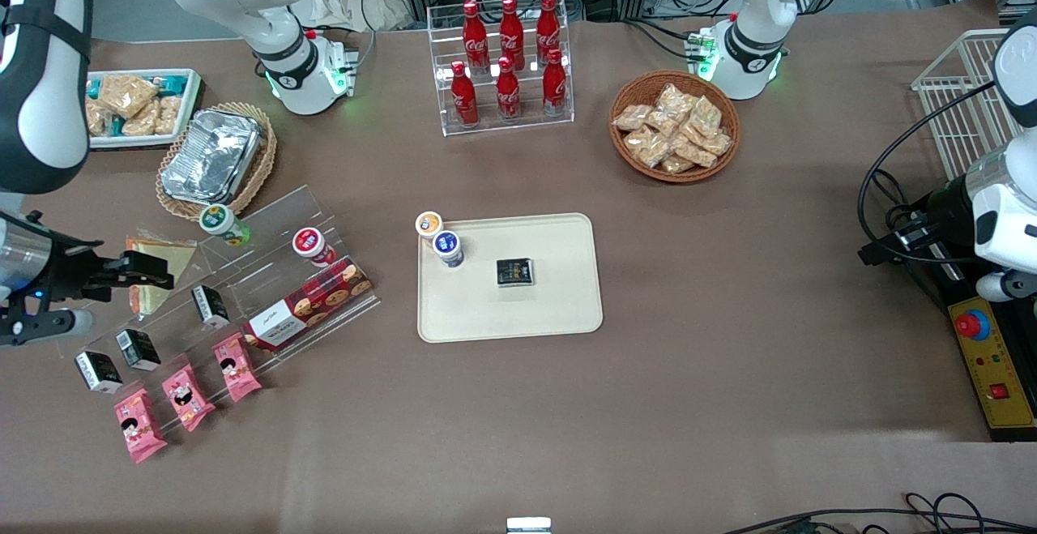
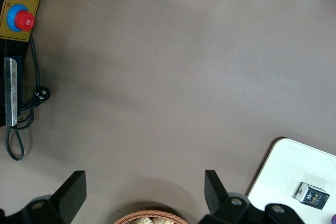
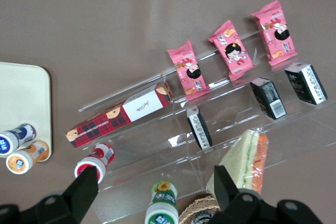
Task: Place sandwich on tray
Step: 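Move the right gripper to the wrapped sandwich in the acrylic stand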
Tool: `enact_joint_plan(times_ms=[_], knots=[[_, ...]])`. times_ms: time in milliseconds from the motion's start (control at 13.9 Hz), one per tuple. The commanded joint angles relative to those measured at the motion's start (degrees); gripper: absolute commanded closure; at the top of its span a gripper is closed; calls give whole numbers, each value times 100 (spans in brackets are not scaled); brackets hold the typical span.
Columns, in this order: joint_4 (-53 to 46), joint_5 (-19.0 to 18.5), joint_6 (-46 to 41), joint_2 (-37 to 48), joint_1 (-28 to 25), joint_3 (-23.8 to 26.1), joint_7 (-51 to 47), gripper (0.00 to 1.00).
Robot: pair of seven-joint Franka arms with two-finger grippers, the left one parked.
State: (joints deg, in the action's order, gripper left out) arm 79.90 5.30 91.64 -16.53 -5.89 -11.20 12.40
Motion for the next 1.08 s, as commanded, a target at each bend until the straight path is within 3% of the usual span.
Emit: enact_joint_plan(times_ms=[0,360,793,1009], knots=[[0,-64,-41,18,1,48,-27,1],[0,-29,-120,45,26,30,-237,1],[-9,-21,-243,115,79,-101,-2177,1],[26,-55,-419,124,360,-93,-2453,1]])
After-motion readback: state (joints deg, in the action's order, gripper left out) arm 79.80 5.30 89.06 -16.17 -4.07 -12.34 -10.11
